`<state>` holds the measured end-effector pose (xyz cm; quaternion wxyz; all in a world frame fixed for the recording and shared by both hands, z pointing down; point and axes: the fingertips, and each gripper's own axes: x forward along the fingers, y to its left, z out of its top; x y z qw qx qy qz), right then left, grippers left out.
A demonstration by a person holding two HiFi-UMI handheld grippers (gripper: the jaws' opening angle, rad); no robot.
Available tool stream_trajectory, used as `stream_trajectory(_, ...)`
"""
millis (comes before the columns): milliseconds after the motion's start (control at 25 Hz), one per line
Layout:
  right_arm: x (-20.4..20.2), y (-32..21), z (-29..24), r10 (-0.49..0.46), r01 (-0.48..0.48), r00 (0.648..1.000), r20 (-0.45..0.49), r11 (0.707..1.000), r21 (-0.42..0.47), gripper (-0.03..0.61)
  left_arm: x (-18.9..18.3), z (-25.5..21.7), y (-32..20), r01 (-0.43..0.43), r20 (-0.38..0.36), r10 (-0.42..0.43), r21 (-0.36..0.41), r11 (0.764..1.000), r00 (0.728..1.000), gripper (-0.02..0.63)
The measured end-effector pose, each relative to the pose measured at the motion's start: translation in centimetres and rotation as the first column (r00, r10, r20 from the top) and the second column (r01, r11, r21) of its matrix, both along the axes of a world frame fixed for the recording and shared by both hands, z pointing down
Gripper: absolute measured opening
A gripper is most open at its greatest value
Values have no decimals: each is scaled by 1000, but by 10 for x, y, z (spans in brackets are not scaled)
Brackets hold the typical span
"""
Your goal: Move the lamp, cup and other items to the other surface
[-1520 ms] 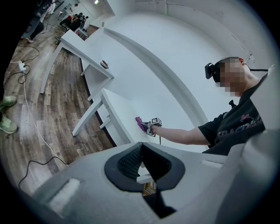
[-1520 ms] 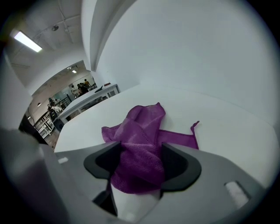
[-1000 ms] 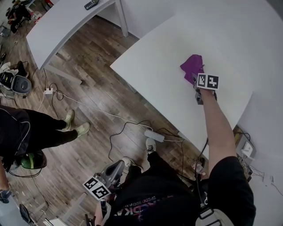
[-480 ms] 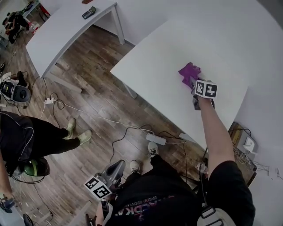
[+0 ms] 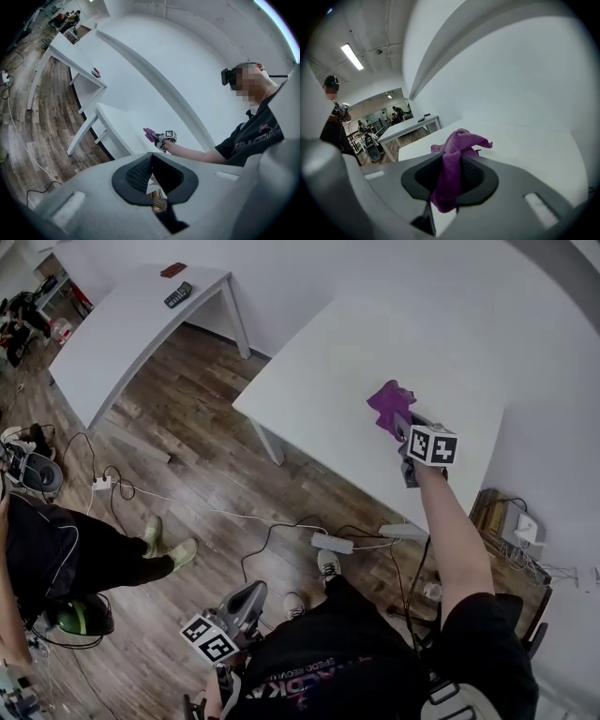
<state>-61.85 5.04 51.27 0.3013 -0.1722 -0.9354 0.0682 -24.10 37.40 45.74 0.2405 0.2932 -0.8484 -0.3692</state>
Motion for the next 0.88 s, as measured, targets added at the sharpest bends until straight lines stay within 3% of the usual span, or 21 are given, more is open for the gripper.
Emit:
stream_trajectory(440, 119, 13, -63, 47, -41, 995, 93, 997, -58, 83, 22, -20, 9, -151, 81, 147, 46, 987, 986, -2)
stream_trajectory(640, 183, 4, -80, 64, -56, 992, 112, 996, -72, 83, 37, -28, -8, -264, 127, 256, 49, 963, 958, 0)
stream_trajectory(880, 261, -26, -94, 151, -140, 978, 141, 986, -87, 83, 60, -30, -22, -365, 148, 354, 52, 930, 923, 0)
